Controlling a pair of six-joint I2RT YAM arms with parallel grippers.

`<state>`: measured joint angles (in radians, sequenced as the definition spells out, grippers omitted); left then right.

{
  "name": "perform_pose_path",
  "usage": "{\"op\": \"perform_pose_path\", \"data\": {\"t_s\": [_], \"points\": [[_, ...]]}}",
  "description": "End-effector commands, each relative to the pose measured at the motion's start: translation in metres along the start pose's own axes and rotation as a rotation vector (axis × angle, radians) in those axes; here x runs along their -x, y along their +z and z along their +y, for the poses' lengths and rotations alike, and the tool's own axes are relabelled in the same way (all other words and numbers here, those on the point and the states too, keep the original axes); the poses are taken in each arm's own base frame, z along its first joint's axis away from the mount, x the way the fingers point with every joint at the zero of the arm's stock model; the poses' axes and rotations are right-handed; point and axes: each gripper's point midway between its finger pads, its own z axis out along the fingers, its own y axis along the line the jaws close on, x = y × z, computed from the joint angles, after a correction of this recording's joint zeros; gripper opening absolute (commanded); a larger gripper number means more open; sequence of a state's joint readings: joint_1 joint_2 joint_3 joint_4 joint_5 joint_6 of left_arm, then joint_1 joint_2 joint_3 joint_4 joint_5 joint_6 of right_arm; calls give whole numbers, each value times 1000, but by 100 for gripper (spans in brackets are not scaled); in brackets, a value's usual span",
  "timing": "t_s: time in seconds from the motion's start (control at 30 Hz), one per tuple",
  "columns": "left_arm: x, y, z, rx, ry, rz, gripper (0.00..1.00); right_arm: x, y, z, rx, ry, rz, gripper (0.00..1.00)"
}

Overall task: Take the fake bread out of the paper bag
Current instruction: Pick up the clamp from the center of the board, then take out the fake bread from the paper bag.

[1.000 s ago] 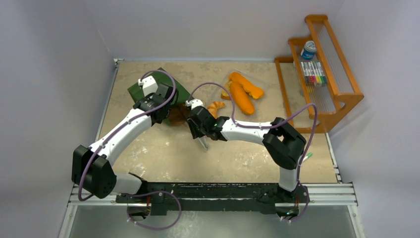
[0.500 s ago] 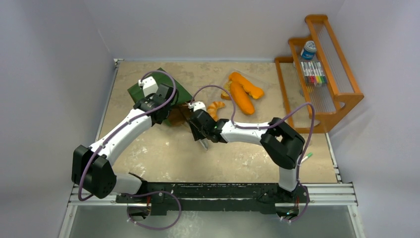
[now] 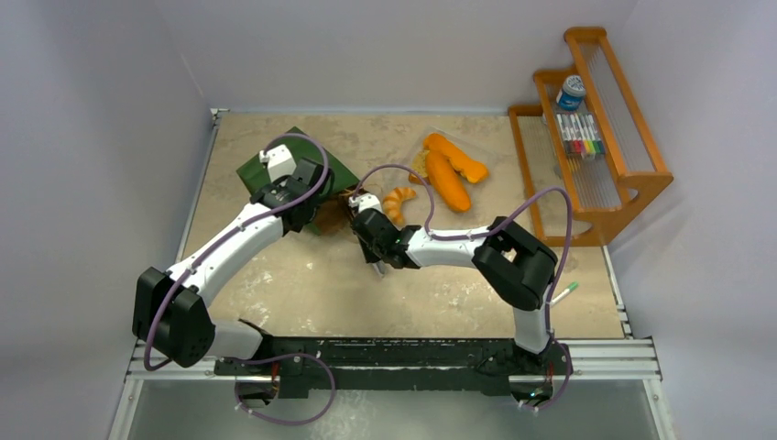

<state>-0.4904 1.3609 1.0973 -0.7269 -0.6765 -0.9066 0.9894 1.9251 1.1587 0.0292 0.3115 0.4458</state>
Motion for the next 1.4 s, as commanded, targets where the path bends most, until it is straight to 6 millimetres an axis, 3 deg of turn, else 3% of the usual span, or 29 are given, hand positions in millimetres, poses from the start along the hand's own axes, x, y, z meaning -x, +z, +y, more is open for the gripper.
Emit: {"op": "perform_pose_path", "data": {"t_s": [0.0, 0.27, 0.73, 1.37], "points": [[1, -4, -3, -20, -30, -6, 0, 13, -9, 3, 9, 22, -32, 21], [-2, -6, -6, -34, -39, -2, 0, 28, -21, 15, 41, 33, -10, 31], [-7, -10, -13, -57, -59, 7, 0, 38, -24, 25, 79, 22, -14, 33], [-17, -21, -25, -89, -69, 8, 0, 56, -8, 24, 86, 34, 22, 36]]}}
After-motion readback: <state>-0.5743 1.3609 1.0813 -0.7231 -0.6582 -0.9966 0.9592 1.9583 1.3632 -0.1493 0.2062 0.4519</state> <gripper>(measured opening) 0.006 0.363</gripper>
